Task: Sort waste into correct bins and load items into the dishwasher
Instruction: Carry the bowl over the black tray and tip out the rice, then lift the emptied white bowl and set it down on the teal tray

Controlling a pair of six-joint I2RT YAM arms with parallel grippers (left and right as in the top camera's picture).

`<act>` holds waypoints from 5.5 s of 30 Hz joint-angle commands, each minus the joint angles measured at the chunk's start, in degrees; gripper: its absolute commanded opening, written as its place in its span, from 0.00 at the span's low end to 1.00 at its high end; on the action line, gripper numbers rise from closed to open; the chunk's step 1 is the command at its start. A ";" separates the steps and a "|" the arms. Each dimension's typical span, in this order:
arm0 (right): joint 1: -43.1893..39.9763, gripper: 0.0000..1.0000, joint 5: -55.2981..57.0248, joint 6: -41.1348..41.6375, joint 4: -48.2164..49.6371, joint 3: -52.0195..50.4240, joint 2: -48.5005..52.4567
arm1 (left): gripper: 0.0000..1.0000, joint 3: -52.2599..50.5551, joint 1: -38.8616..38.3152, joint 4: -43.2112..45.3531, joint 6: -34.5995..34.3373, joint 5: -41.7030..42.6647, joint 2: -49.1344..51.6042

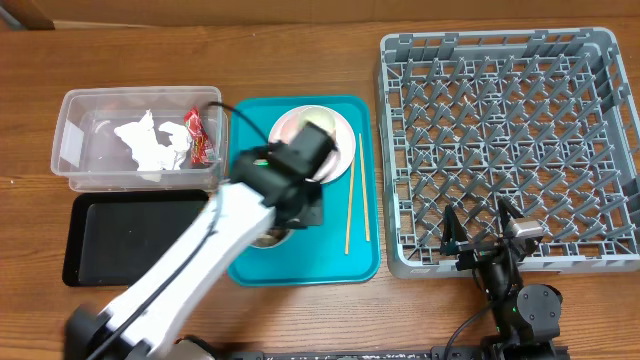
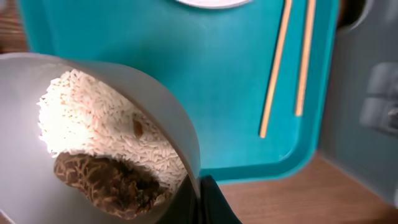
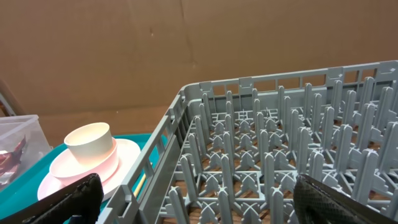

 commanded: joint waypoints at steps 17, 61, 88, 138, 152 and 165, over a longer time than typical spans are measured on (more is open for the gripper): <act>0.37 1.00 0.31 -0.37 0.31 -0.59 -0.44 | 0.04 -1.73 46.95 -1.05 26.91 31.58 -12.09; 0.37 1.00 0.31 -0.37 0.31 -0.59 -0.44 | 0.04 -27.45 69.55 40.13 20.94 64.52 -2.62; 0.37 1.00 0.31 -0.39 0.31 -0.59 -0.35 | 0.04 -27.45 85.29 26.71 28.50 74.20 -2.62; 0.37 1.00 0.31 -0.37 0.31 -0.59 -0.35 | 0.04 -27.45 90.79 15.80 45.94 89.35 -2.62; 0.37 1.00 0.31 -0.37 0.31 -0.59 -0.35 | 0.04 -18.49 78.66 14.43 37.03 67.52 -4.31; 0.37 1.00 0.31 -0.37 0.31 -0.59 -0.35 | 0.04 -10.10 31.47 22.29 15.50 18.18 -8.70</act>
